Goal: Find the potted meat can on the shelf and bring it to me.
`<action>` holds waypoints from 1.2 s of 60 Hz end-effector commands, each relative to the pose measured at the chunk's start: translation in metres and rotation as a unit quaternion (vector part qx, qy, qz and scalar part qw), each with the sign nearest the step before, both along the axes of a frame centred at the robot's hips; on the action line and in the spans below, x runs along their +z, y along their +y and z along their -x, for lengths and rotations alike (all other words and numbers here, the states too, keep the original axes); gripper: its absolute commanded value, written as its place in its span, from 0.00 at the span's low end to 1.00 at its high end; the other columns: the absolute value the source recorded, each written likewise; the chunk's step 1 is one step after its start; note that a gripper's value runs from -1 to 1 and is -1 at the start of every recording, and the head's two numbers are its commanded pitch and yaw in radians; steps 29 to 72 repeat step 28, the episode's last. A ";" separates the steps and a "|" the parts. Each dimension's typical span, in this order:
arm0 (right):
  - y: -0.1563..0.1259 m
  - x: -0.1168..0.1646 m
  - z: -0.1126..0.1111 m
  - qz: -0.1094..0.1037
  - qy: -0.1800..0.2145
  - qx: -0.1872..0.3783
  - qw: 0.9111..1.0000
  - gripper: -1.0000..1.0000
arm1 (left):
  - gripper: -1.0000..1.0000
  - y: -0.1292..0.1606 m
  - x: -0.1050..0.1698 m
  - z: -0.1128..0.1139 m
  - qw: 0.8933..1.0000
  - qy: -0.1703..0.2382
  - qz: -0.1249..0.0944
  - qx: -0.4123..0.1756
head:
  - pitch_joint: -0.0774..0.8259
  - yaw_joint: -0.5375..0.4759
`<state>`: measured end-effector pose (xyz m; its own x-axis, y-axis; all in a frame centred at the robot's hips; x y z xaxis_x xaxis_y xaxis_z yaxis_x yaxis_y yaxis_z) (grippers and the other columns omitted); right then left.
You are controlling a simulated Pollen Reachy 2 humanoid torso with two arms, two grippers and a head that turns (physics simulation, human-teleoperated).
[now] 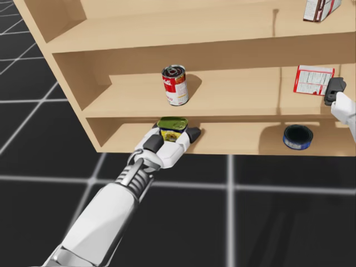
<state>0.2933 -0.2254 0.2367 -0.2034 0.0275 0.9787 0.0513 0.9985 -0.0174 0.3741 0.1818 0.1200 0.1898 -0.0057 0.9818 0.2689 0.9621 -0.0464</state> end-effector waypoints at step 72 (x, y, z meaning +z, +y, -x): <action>0.006 -0.007 0.003 0.010 0.011 0.019 1.000 0.00 | 1.00 -0.005 0.034 0.083 0.997 -0.072 0.003 -0.017 | 0.75 0.73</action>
